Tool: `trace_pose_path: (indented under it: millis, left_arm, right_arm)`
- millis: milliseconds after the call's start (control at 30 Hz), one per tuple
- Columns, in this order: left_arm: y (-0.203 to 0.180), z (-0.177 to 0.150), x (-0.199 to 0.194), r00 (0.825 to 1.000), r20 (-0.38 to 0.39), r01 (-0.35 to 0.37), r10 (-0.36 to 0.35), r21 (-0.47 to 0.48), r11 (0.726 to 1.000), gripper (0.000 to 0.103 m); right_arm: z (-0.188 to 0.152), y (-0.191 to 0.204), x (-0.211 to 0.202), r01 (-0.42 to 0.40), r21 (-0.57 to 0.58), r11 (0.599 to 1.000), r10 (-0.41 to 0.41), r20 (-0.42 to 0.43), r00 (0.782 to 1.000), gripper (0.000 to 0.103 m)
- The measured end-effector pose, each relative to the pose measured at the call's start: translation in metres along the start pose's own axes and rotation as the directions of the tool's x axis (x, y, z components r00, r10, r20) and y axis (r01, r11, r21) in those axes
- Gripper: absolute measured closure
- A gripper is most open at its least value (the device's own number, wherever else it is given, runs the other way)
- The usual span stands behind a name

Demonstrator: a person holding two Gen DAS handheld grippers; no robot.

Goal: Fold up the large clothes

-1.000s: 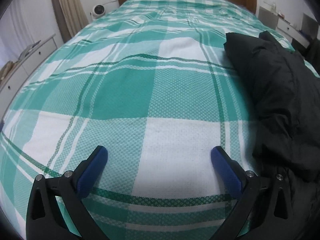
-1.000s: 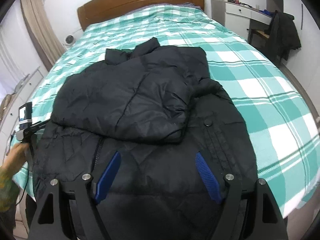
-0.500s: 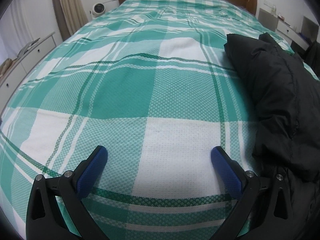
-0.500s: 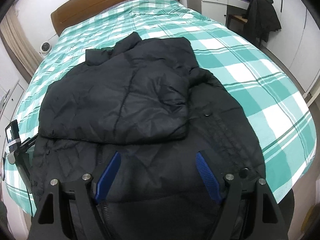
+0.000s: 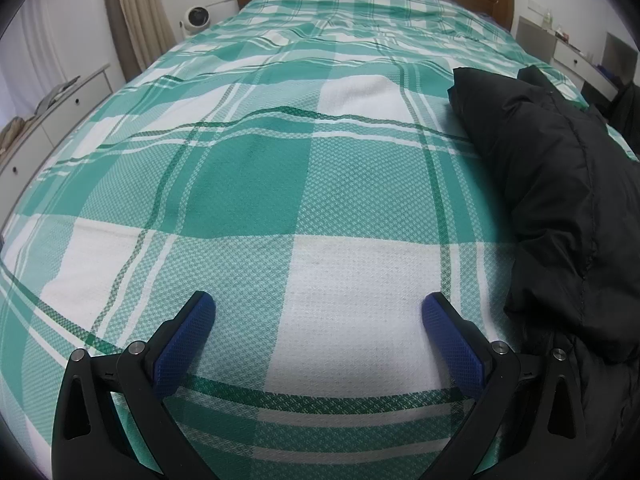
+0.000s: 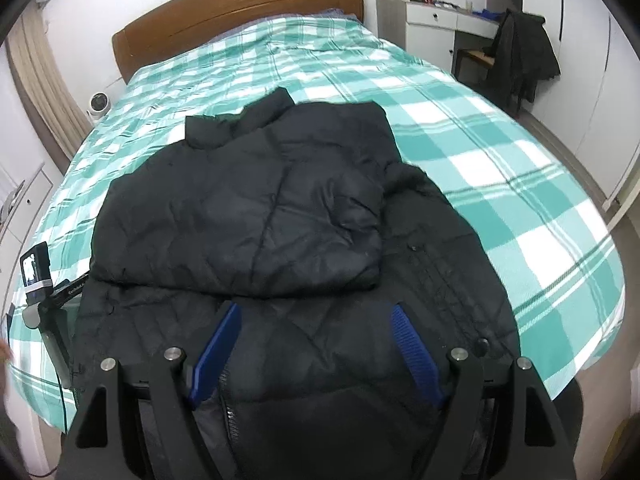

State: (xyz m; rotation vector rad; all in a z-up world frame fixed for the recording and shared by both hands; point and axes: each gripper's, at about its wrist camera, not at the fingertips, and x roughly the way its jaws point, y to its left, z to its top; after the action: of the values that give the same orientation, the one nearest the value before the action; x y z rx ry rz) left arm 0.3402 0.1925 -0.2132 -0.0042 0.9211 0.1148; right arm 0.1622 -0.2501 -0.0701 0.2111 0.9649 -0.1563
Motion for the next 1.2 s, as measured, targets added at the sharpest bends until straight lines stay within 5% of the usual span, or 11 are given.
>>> trace_pose_path:
  millis: [300, 500, 733, 933, 1200]
  left_arm:
    - [0.0, 0.0, 0.0, 1.0, 0.003, -0.001, 0.001, -0.001, 1.0, 0.0]
    - [-0.001, 0.0, 0.001, 1.0, 0.005, 0.001, -0.001, -0.003, 1.0, 0.0]
    - [-0.003, 0.0, 0.001, 1.0, 0.005, -0.005, 0.005, -0.003, 1.0, 0.0]
    - [-0.007, -0.001, 0.001, 1.0, 0.005, -0.012, 0.012, -0.005, 1.0, 0.0]
    - [0.005, 0.004, -0.019, 0.998, -0.06, 0.004, -0.008, -0.071, 0.997, 0.001]
  right_arm:
    - [0.003, -0.031, -0.031, -0.013, -0.029, 0.999, 0.016, 0.12, 0.993, 0.024]
    - [0.002, -0.06, -0.028, -0.062, 0.022, 0.998, 0.059, 0.121, 0.991, 0.024]
    - [-0.003, -0.077, -0.028, -0.038, -0.085, 0.996, 0.05, 0.143, 0.989, 0.024]
    - [0.0, -0.099, -0.026, -0.111, -0.058, 0.992, 0.119, 0.158, 0.98, 0.024]
    - [-0.012, -0.139, -0.025, -0.143, -0.005, 0.99, 0.142, 0.136, 0.98, 0.024]
